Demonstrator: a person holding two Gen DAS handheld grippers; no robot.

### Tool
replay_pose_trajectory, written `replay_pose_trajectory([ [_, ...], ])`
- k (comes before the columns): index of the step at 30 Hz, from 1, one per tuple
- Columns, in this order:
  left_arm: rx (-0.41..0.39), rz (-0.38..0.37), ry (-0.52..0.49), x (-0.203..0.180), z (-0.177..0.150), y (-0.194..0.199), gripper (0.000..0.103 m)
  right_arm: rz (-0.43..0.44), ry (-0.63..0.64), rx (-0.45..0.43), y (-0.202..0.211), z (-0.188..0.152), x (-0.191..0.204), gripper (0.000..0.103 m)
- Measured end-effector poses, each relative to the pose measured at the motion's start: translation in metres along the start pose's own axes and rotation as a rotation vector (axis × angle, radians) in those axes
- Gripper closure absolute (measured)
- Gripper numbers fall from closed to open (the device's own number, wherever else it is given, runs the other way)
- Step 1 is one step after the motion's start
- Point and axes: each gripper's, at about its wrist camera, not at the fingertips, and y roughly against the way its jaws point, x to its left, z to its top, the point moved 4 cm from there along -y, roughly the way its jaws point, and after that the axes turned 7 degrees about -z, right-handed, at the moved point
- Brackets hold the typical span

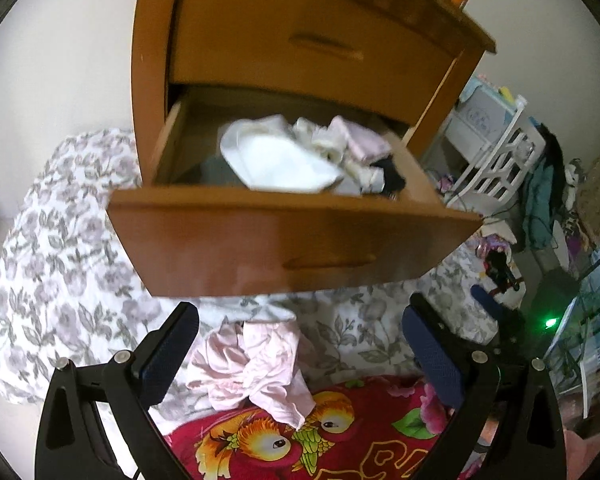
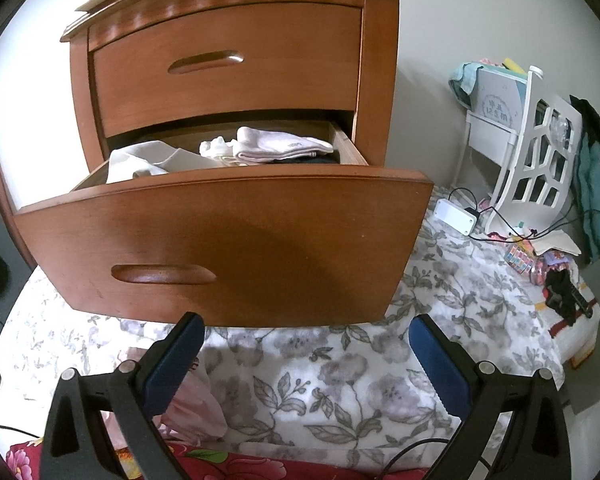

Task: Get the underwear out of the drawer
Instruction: 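Move the left gripper back into the drawer over the white towel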

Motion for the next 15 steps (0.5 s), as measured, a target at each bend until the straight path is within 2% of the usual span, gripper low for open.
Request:
replay_pose_trajectory([
  [8,-0.080,0.047,0.019,0.011,0.037,0.022,0.002,0.000,-0.001,0.002,-0.001,0.000,0.000,0.000],
  [15,-0.127,0.084,0.043,0.026,0.088,0.029,0.002,0.002,-0.006,0.009,-0.002,-0.001,-0.001,0.000],
])
